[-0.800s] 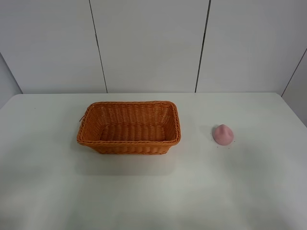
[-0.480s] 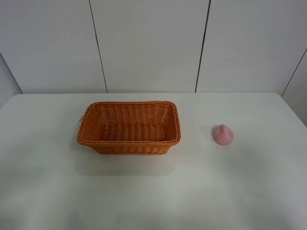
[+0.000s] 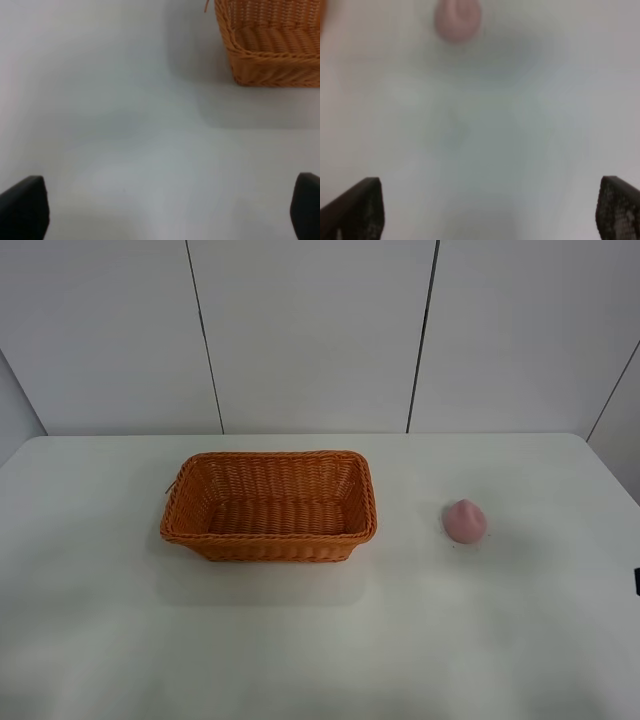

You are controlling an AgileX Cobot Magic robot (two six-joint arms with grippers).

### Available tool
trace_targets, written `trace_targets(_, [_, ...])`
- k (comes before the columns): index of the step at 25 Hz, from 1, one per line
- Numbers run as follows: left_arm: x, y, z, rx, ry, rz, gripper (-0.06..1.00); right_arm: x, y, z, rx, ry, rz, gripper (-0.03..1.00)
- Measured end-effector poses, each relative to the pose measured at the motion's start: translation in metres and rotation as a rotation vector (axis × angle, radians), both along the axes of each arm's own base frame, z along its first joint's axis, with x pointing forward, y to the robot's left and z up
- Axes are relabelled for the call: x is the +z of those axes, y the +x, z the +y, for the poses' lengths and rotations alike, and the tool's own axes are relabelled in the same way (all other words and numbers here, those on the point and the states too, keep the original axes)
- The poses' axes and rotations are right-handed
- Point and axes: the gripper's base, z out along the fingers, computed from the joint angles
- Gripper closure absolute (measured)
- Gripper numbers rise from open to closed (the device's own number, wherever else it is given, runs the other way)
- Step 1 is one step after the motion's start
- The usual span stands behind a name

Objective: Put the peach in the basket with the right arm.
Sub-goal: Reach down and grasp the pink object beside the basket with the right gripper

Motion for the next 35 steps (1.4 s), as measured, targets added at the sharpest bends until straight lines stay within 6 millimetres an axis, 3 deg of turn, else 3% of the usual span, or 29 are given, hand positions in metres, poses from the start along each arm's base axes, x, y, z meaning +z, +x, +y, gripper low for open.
trace_targets(5, [0.000,0.000,0.000,0.000,0.000,0.000,-0.05,-0.009,0.087,0.005,0.002,-0.013,0.213,0.32])
trace_targets(11, [0.000,0.000,0.000,0.000,0.000,0.000,-0.05,-0.044,0.190,0.010,0.016,-0.029,0.390,0.32])
trace_targets(15, [0.000,0.000,0.000,0.000,0.000,0.000,-0.05,-0.068,0.245,0.013,0.037,-0.040,0.432,0.32])
trace_targets(18, [0.000,0.000,0.000,0.000,0.000,0.000,-0.05,-0.084,0.276,0.015,0.040,-0.040,0.441,0.32])
trace_targets(22, [0.000,0.000,0.000,0.000,0.000,0.000,-0.05,-0.100,0.299,0.030,0.072,-0.038,0.450,0.32])
trace_targets(26, [0.000,0.000,0.000,0.000,0.000,0.000,-0.05,-0.114,0.305,0.051,0.120,-0.047,0.448,0.32])
trace_targets(35, [0.000,0.000,0.000,0.000,0.000,0.000,-0.05,-0.144,0.313,0.046,0.094,-0.062,0.474,0.32])
